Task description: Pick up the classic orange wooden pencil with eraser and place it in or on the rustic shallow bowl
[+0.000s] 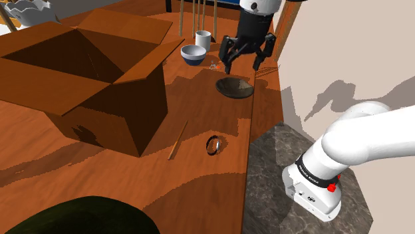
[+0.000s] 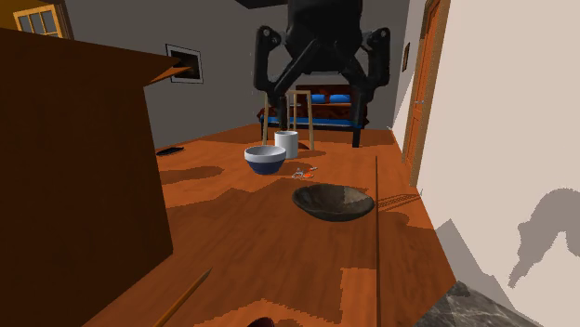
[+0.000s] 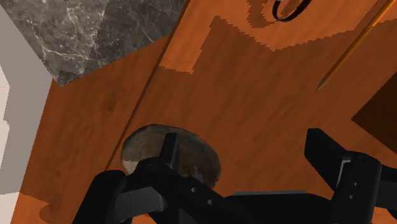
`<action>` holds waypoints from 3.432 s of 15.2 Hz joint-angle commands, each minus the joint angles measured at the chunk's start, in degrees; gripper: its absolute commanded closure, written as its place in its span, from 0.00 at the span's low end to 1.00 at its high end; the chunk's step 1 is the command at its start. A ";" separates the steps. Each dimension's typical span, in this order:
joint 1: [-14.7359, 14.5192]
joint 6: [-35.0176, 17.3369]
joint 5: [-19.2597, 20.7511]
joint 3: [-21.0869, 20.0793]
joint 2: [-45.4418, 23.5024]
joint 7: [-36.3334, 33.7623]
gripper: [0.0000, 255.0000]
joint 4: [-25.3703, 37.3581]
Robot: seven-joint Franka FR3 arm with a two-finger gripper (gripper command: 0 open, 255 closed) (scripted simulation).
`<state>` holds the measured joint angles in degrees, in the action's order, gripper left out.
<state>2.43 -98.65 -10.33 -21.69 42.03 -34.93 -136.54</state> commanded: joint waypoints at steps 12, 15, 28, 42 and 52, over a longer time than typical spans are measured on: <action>6.88 -6.69 -2.02 -24.53 -21.97 -35.81 0.00 8.52; 9.62 -8.62 1.94 -30.77 -31.03 -46.08 0.00 12.36; 5.35 -14.32 19.45 -33.81 -56.88 -71.56 0.00 18.91; 5.18 -15.44 19.91 -33.59 -57.33 -71.88 1.00 18.05; 6.43 -12.20 17.39 -34.77 -54.53 -70.26 1.00 19.65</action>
<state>8.63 -111.55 7.58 -56.23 -13.06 -105.50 -117.23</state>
